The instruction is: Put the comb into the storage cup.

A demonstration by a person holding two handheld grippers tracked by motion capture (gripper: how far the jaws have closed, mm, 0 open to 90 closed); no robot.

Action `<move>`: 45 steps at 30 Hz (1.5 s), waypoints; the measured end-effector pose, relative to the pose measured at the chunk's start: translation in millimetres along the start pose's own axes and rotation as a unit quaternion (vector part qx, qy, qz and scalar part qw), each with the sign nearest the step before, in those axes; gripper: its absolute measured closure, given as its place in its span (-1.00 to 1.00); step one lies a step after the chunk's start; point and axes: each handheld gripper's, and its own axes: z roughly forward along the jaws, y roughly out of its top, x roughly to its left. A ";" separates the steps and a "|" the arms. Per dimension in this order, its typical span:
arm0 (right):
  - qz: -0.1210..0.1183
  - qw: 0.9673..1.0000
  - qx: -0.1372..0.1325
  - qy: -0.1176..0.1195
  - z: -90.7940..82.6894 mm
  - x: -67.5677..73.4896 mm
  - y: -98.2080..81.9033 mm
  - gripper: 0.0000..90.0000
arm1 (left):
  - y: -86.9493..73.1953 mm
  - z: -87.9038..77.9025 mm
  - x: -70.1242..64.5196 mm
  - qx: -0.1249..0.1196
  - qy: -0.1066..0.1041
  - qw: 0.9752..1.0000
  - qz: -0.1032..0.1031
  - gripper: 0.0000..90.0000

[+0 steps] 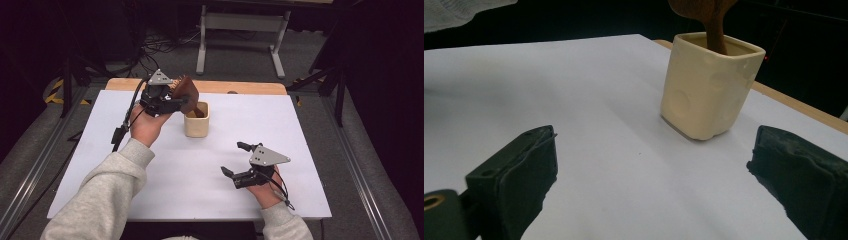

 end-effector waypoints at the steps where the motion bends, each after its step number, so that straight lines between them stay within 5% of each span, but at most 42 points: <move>1: 0.000 1.000 0.001 -0.001 -0.2 -0.1 0.0 -0.88 | -0.3 1.4 0.7 0.003 -0.001 1.000 0.001 0.21; 14: -0.001 1.000 0.000 0.002 0.4 -0.2 -0.5 -0.88 | -3.4 13.6 1.5 0.032 -0.003 0.999 -0.001 0.19; 33: 0.003 1.000 0.004 0.005 0.8 0.3 -0.9 -0.88 | -4.6 19.6 0.6 0.023 -0.005 1.000 -0.004 0.02; 40: 0.005 1.000 0.005 0.008 1.5 0.4 -1.3 -0.88 | -5.3 19.5 1.8 0.013 -0.040 0.999 -0.008 -0.49; 45: 0.003 1.000 0.005 0.009 2.0 0.6 -1.4 -0.88 | -5.7 17.8 -5.0 0.011 -0.050 0.998 0.027 -0.75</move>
